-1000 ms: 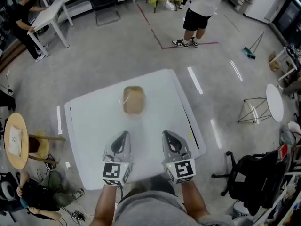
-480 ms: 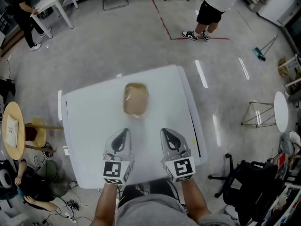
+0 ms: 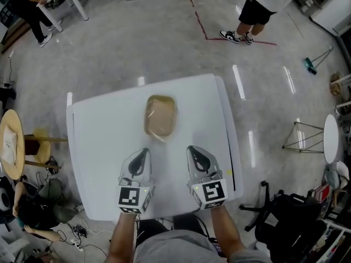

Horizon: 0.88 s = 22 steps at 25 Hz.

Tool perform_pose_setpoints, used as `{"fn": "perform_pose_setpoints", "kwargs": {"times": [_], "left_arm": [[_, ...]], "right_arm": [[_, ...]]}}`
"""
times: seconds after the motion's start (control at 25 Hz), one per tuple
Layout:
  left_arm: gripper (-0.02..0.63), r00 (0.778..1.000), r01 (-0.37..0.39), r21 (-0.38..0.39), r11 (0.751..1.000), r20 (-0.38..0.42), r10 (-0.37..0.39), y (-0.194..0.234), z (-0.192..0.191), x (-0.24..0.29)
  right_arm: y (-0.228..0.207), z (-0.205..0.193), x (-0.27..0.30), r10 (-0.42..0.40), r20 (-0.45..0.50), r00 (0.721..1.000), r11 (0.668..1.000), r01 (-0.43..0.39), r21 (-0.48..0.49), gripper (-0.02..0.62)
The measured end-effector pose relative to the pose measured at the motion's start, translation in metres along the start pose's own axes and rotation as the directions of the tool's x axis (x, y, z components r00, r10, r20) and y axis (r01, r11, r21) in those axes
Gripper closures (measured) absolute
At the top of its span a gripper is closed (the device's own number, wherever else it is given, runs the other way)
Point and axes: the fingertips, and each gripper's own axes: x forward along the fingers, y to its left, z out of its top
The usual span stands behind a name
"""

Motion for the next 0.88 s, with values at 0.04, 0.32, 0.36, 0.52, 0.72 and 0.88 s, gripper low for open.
{"fn": "perform_pose_setpoints", "kwargs": {"times": [0.04,0.32,0.36,0.52,0.72,0.88], "left_arm": [[0.595,1.000,-0.002,-0.001,1.000,-0.003,0.002,0.002,-0.002,0.003],[0.595,1.000,-0.017,-0.019,1.000,-0.015,0.017,0.013,-0.015,0.021],[0.595,1.000,-0.018,-0.020,1.000,-0.016,0.018,0.014,-0.017,0.023],[0.595,0.999,-0.026,-0.015,1.000,-0.026,0.026,0.016,-0.022,0.029],[0.595,0.998,-0.036,-0.018,0.999,-0.043,0.035,0.019,-0.028,0.032],[0.595,0.998,-0.036,-0.017,0.999,-0.055,0.035,0.021,-0.031,0.035]], "right_arm": [[-0.001,-0.003,0.004,0.002,-0.006,1.000,1.000,-0.002,0.003,0.591],[-0.012,-0.019,0.028,0.017,-0.028,0.999,1.000,-0.017,0.025,0.591],[-0.012,-0.021,0.031,0.022,-0.031,0.999,0.999,-0.021,0.035,0.591],[-0.016,-0.028,0.041,0.038,-0.038,0.999,0.997,-0.036,0.064,0.591],[-0.018,-0.035,0.054,0.059,-0.062,0.996,0.994,-0.053,0.093,0.591],[-0.019,-0.040,0.065,0.091,-0.081,0.993,0.986,-0.078,0.146,0.581]]}}
